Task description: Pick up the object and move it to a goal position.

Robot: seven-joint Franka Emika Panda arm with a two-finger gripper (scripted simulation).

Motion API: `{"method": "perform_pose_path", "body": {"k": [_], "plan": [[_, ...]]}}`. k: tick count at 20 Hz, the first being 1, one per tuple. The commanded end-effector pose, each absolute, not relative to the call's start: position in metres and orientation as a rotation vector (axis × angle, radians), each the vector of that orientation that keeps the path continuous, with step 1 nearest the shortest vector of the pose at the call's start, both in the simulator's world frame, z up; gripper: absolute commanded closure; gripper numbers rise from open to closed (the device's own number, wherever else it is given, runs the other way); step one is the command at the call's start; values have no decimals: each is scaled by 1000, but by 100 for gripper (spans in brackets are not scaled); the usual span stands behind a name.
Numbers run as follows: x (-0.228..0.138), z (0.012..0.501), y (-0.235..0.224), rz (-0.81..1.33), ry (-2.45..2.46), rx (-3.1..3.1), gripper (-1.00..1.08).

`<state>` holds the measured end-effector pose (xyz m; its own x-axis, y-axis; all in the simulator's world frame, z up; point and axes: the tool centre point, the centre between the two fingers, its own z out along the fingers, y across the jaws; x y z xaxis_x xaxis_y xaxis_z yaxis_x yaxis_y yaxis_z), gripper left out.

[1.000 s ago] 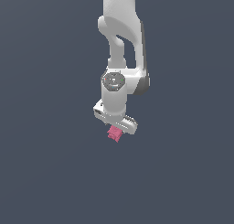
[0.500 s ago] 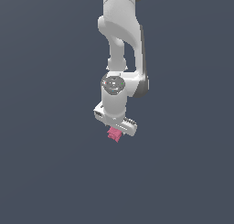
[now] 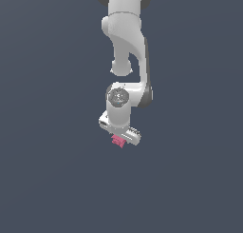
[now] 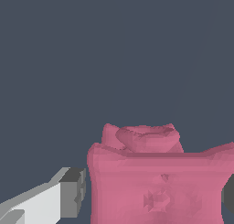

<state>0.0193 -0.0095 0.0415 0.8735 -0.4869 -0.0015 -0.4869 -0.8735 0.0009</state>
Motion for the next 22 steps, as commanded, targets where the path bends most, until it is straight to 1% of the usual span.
{"method": "perform_pose_path", "body": {"k": [1,14,22], "plan": [[20,41,-9,0,-790,3041,108],[20,43,-10,0,-789,3041,108],[13,71,-19,0,-789,3041,108]]}}
